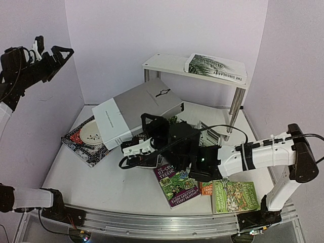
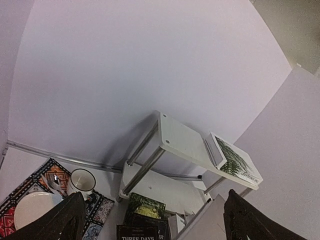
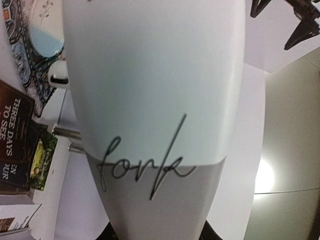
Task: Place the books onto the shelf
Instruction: Place the book on the book pile on the shelf.
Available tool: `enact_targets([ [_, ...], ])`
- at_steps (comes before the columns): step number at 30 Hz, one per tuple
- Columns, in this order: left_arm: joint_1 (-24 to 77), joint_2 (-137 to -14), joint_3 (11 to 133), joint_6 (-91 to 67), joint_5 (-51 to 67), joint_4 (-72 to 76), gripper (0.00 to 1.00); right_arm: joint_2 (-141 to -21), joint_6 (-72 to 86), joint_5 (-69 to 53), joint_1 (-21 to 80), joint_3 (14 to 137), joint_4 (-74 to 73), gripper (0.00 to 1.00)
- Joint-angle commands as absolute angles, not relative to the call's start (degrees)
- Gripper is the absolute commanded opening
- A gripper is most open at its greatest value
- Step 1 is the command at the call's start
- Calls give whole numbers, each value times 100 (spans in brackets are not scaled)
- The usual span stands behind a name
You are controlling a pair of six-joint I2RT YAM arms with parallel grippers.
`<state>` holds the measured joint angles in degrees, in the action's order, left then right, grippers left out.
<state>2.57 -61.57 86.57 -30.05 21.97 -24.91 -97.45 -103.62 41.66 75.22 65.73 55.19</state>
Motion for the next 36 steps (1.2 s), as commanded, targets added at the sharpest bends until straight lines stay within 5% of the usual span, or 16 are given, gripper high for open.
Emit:
enact_targets([
  [1,235,-6372,8432,-3060,3220,-2118,98,-9164,-9631,4888,7262,6894,4750,30],
  [8,404,-6507,8253,-3249,3819,-1440,99,-8364,-8653,5204,7257,7010,3102,29],
  [14,1798,-6828,8344,-2609,3300,-1195,100,-7991,-7395,5242,7269,7187,1400,26],
  [26,2373,-6969,8352,-1620,2757,-1138,100,-7536,-6721,5103,7251,7188,917,25],
  [36,2373,-6259,8290,-1331,470,-1098,100,-7503,-7286,4689,7029,8272,938,23],
])
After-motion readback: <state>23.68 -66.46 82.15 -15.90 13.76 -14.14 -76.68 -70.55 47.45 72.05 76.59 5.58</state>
